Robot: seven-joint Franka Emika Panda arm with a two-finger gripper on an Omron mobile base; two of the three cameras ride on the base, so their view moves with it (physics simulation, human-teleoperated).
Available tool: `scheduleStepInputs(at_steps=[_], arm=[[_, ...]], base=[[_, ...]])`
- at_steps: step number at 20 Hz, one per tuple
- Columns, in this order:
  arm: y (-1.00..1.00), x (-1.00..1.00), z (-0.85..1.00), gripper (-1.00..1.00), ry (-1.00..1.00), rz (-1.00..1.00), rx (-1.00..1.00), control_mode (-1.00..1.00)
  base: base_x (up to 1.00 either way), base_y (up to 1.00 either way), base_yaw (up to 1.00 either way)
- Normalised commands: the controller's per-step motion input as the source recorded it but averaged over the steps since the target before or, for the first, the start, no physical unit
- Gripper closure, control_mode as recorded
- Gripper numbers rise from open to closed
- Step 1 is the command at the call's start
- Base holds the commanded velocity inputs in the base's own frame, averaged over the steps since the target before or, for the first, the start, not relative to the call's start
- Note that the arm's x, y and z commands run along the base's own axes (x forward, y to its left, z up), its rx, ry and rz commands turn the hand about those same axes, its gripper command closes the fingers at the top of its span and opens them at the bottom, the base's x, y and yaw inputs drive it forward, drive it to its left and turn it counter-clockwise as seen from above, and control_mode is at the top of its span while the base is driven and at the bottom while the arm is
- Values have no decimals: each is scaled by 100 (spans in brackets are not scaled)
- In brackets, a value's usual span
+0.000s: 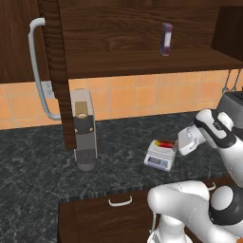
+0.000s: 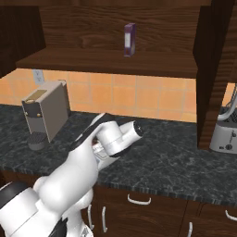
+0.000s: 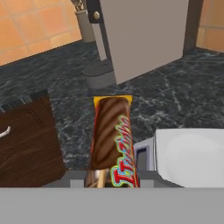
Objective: Pick the bar and place it on the digital scale for weighing, and close the cabinet.
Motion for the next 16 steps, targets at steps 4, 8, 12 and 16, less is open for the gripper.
scheduleStepInputs(at_steps=[4, 8, 12, 16], arm=[[0, 18, -21, 100, 0, 0, 0, -100], [0, 17, -22, 100, -1, 0, 0, -100], [0, 25, -13, 100, 0, 0, 0, -100], [0, 17, -20, 100, -2, 0, 0, -100]], base=[[0, 0, 0], [0, 0, 0], [0, 0, 0], [0, 0, 0]])
